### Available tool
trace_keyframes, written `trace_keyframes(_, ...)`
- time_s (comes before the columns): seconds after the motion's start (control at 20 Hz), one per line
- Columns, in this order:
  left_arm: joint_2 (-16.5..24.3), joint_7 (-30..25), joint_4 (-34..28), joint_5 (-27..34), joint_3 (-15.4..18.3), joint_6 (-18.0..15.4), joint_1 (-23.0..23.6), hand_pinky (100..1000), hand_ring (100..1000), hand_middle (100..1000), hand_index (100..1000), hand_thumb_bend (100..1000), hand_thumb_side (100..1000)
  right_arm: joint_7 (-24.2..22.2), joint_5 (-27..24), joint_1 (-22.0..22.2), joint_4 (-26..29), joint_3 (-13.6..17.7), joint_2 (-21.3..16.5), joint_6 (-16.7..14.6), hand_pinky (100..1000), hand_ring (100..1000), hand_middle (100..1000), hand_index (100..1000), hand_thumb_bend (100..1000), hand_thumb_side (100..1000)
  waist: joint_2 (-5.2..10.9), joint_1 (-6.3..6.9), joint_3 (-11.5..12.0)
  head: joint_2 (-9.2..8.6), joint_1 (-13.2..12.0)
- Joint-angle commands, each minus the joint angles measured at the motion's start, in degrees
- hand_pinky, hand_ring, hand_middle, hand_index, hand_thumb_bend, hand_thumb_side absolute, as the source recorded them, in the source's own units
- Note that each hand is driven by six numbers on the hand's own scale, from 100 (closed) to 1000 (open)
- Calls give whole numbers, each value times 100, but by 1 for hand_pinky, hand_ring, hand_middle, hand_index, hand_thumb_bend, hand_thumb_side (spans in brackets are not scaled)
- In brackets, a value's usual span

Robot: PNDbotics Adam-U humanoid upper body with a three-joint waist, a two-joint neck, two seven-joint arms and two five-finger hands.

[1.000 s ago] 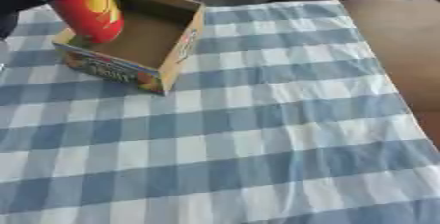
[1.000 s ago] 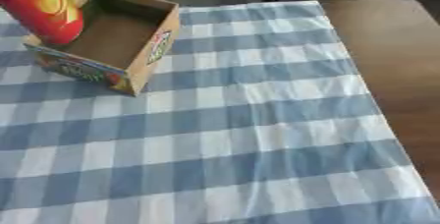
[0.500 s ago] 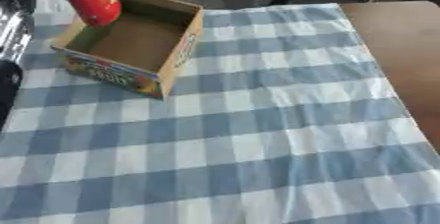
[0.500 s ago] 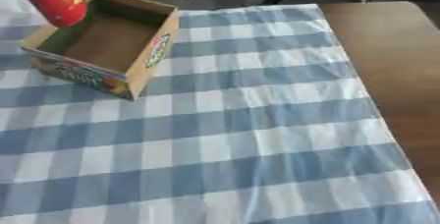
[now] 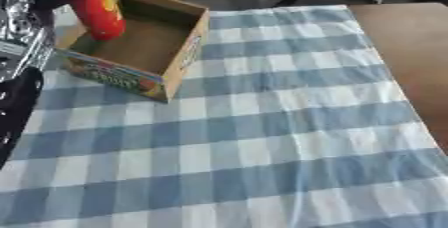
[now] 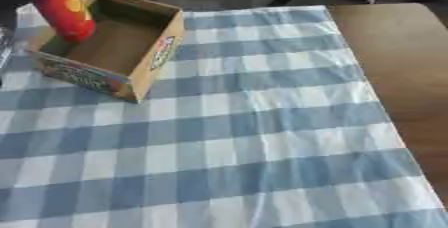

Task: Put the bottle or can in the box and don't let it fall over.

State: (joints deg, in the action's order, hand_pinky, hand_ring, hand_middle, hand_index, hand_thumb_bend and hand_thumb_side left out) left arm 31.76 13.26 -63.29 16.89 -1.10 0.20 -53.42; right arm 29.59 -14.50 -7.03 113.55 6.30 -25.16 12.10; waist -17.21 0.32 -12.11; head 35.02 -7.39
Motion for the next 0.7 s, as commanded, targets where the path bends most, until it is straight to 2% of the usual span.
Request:
trace_keyframes(0.05, 32, 129, 265, -212, 83, -176, -192, 1000, 752, 575, 571, 773, 100, -51, -45, -75, 104, 10, -91, -14, 865, 1000, 901, 783, 100, 865, 93, 4, -7, -120, -91)
trace_keyframes(0.1, 21, 129, 390, -286, 63, -236, -211, 1000, 854, 671, 677, 888, 133, -58, -49, -82, 104, 9, -90, -16, 865, 1000, 900, 783, 100, 865, 92, 7, -19, -116, -100)
trace_keyframes(0.15, 28, 95, 507, -360, 15, -302, -234, 1000, 1000, 805, 817, 1000, 231, -63, -52, -84, 104, 8, -90, -17, 865, 1000, 900, 782, 100, 865, 93, 8, -28, -102, -104)
trace_keyframes(0.2, 51, 36, 600, -439, -47, -377, -255, 1000, 1000, 842, 858, 1000, 352, -67, -53, -78, 104, 8, -92, -17, 865, 1000, 900, 782, 100, 865, 95, 10, -30, -83, -104)
trace_keyframes(0.25, 72, -36, 670, -521, -84, -444, -268, 1000, 1000, 853, 875, 1000, 381, -67, -52, -71, 104, 11, -93, -16, 865, 1000, 900, 782, 100, 866, 97, 10, -29, -66, -103)
trace_keyframes(0.4, 128, -245, 762, -774, -107, -527, -286, 1000, 1000, 841, 865, 1000, 380, -63, -51, -40, 104, 17, -98, -9, 864, 1000, 900, 781, 100, 867, 116, 8, 2, 14, -80)
trace_keyframes(0.7, 166, -293, 449, -1159, 74, -416, -172, 1000, 1000, 812, 838, 1000, 266, -53, -44, 43, 104, 38, -124, -15, 864, 1000, 900, 780, 100, 860, 203, -21, 124, 171, 41)
